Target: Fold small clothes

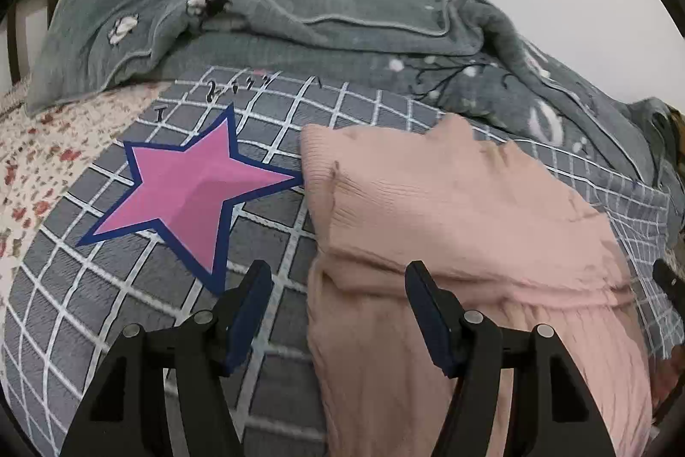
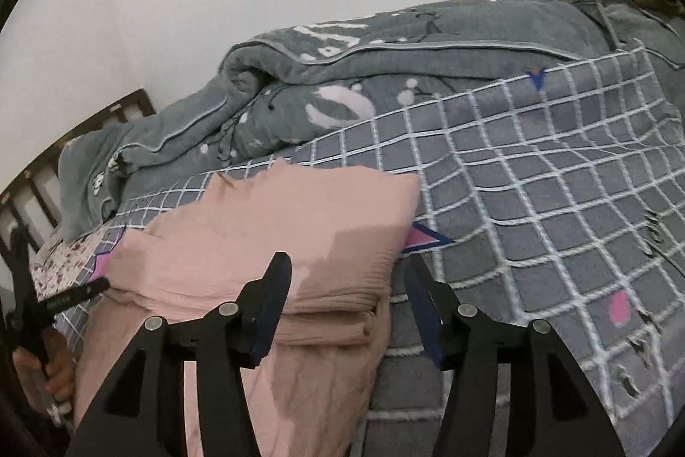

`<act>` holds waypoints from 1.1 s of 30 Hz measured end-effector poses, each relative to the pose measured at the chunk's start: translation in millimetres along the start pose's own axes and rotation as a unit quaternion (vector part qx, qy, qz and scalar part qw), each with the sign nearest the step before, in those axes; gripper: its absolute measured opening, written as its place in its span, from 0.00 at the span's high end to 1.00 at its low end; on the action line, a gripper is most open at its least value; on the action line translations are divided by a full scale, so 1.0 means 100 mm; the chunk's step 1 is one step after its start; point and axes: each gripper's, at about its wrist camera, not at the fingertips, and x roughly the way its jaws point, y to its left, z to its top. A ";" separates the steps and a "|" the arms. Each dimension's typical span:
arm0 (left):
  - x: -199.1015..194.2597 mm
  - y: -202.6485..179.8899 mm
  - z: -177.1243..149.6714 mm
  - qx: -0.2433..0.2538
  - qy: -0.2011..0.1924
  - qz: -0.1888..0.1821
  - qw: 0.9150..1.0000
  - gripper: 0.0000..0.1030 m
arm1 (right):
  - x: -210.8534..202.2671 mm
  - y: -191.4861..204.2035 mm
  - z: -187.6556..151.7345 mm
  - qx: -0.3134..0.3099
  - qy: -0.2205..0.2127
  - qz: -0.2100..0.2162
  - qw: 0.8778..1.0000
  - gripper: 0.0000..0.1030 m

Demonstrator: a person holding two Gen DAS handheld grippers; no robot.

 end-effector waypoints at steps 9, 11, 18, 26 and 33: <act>-0.42 -0.09 -0.15 0.010 -0.034 -0.023 0.999 0.39 | -0.69 0.13 -0.21 -0.034 -0.014 -0.093 0.995 0.50; -0.49 -0.10 -0.19 0.016 -0.034 -0.021 0.999 0.39 | -0.80 0.11 -0.28 -0.021 -0.006 -0.085 0.996 0.50; -0.79 -0.01 -0.35 -0.003 -0.045 -0.041 0.998 0.40 | -1.08 0.22 -0.27 -0.029 0.015 -0.061 0.998 0.52; -1.12 0.25 -0.66 -0.035 -0.066 -0.042 0.996 0.41 | -1.37 0.40 -0.48 -0.049 0.036 -0.039 0.997 0.55; -1.36 0.64 -1.18 -0.082 -0.048 -0.046 0.994 0.43 | -1.49 0.53 -0.98 -0.075 0.056 -0.026 0.995 0.62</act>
